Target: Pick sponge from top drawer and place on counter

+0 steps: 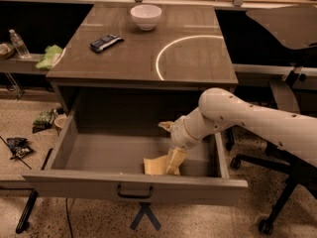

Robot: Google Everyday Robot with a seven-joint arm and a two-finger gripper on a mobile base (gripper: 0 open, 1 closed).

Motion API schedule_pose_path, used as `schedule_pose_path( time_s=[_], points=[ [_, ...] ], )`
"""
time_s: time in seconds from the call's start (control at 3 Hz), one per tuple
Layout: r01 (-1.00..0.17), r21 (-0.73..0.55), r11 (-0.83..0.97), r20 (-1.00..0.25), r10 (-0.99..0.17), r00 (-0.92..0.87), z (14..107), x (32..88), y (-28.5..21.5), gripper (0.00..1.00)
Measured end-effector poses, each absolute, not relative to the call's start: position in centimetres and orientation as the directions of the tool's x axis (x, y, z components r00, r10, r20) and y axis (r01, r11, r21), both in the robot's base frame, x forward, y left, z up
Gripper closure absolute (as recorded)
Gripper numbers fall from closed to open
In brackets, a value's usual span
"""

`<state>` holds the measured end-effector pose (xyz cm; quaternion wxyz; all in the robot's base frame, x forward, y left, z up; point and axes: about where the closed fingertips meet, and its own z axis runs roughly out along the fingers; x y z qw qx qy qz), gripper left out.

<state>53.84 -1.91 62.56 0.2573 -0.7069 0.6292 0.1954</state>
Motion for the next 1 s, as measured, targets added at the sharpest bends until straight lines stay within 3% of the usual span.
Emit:
schedule_pose_path(
  time_s=[0.33, 0.67, 1.0],
  points=[
    [-0.984, -0.165, -0.069, -0.609, -0.777, 0.157, 62.4, 53.9, -1.0, 0.0],
    [-0.974, -0.213, -0.077, -0.623, -0.757, 0.196, 62.4, 54.2, 0.1, 0.13],
    [-0.966, -0.24, -0.093, -0.634, -0.739, 0.229, 62.4, 54.4, 0.8, 0.36]
  ],
)
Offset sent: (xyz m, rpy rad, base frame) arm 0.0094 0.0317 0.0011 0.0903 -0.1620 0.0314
